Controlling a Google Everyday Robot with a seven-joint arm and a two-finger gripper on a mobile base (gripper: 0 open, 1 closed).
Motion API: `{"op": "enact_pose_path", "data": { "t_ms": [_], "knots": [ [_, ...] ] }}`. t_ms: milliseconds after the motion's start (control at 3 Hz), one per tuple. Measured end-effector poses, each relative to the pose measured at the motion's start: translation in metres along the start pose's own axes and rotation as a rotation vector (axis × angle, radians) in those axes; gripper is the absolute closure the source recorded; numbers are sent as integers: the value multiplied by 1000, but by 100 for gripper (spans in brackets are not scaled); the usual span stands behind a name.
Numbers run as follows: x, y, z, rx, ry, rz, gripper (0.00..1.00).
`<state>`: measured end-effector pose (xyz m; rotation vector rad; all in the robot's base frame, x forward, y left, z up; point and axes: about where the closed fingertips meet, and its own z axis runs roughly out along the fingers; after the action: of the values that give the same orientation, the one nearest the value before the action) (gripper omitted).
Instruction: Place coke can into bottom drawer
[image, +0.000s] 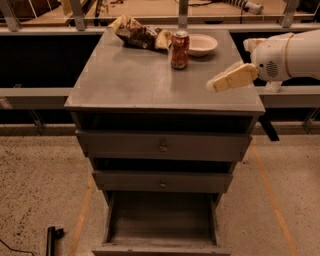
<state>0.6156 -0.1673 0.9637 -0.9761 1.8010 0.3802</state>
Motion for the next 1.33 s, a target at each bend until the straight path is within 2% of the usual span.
{"op": "enact_pose_path", "data": {
  "t_ms": [333,667,1000,1333],
  "knots": [
    [0,0,0,1,0,0,0],
    [0,-2,12,34,-15,33,0],
    [-5,-16,46,89,-46,52,0],
    [-8,-36,84,146,-48,78,0]
  ]
}}
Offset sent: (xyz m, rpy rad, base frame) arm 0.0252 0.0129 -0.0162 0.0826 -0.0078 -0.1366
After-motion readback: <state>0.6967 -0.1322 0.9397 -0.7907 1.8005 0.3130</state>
